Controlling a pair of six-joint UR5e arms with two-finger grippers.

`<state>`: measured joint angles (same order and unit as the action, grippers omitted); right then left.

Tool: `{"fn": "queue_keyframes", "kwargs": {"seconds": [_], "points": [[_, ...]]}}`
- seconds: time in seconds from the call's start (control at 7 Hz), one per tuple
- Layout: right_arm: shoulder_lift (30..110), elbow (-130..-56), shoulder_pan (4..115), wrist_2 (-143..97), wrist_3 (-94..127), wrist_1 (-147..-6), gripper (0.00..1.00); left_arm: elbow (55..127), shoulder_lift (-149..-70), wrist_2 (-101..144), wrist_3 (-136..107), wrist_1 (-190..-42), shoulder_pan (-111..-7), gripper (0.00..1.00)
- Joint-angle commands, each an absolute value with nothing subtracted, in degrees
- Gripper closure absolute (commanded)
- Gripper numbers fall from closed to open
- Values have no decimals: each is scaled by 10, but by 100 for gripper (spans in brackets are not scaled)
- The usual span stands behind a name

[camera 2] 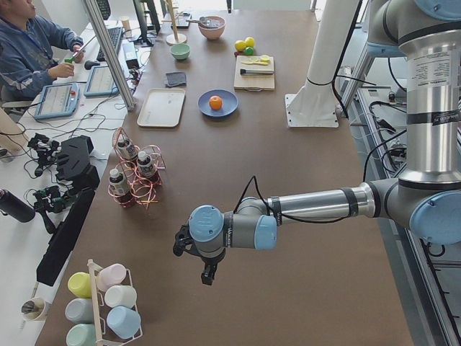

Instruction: Pick orange to plate

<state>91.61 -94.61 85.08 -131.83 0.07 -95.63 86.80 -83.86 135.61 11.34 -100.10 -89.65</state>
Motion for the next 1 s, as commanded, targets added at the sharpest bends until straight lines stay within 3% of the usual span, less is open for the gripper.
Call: {"fn": "queue_keyframes", "kwargs": {"seconds": [0.0, 0.86], "points": [[917, -947, 851, -1322, 1, -956, 0, 867, -838, 1356, 113, -1001, -896, 1], [917, -947, 849, -1336, 0, -956, 0, 867, -838, 1356, 113, -1000, -896, 1]]}}
